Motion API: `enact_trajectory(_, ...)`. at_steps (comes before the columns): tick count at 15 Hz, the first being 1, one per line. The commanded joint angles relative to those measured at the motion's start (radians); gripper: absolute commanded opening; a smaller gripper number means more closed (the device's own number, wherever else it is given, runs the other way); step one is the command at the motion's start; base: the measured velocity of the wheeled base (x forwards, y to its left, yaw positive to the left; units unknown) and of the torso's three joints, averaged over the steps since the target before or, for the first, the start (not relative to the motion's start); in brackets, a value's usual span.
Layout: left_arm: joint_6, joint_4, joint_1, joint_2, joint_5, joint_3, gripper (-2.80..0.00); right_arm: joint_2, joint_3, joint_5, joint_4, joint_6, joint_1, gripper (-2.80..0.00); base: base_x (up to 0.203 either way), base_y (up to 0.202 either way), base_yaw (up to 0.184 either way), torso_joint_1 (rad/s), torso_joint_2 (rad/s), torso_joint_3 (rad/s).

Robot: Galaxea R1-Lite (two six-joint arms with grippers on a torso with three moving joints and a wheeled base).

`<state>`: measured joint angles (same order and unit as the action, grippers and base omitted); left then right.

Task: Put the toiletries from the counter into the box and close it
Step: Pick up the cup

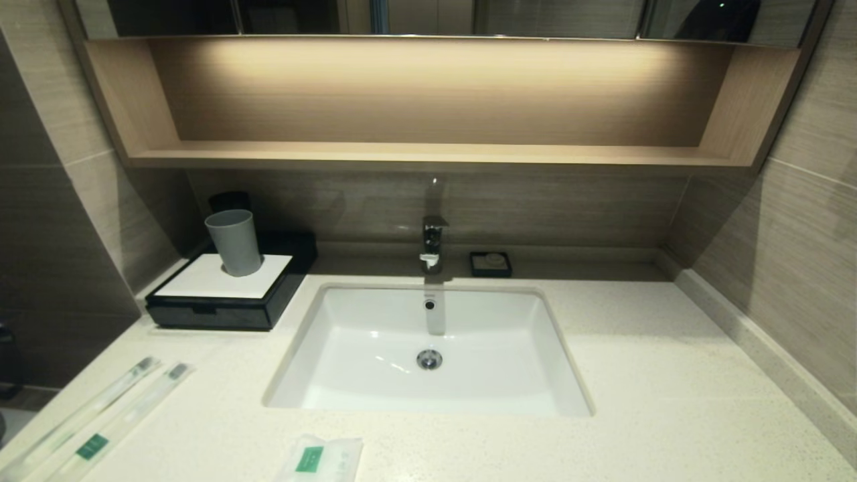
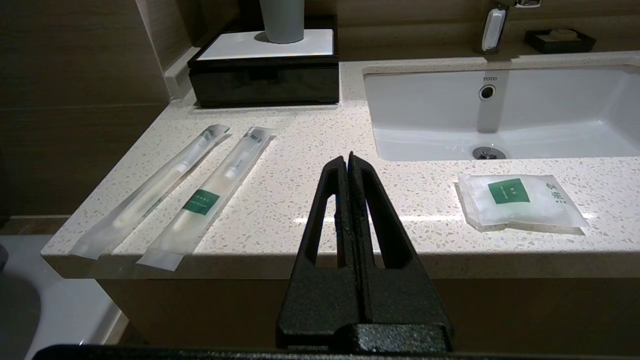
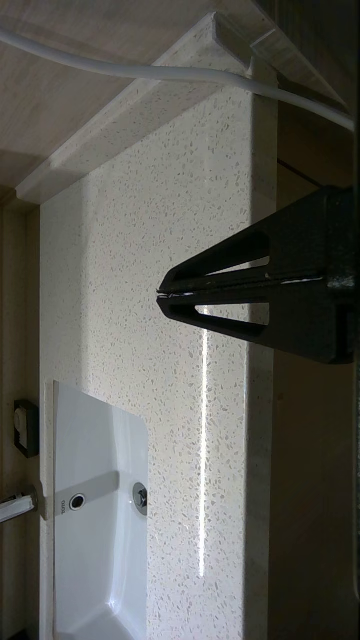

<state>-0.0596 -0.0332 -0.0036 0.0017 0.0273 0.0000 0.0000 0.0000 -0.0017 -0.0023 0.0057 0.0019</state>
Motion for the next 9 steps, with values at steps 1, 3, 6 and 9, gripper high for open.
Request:
enact_trajectory(1,0.001,-0.001,0.001,0.001,0.0,0.018,-2.8,0.002,0.002,0.0,-0.001,0.0,0.0,-2.8,0.0,0.0,0.0,0.0,0.0,0.0)
enact_trajectory(3,0.001,-0.002,0.001,0.001,0.0,0.018,-2.8,0.0,0.001,0.0,-0.001,-0.001,0.0,-2.8,0.0,0.0,0.0,0.0,0.0,0.0)
enact_trajectory(6,0.001,-0.004,0.001,0.001,0.0,0.018,-2.8,0.0,0.002,0.0,-0.001,-0.001,0.0,-2.8,0.0,0.0,0.0,0.0,0.0,0.0)
enact_trajectory(9,0.009,-0.004,0.001,0.001,0.0,0.018,-2.8,0.0,0.0,0.0,-0.001,-0.001,0.0,-2.8,0.0,0.0,0.0,0.0,0.0,0.0)
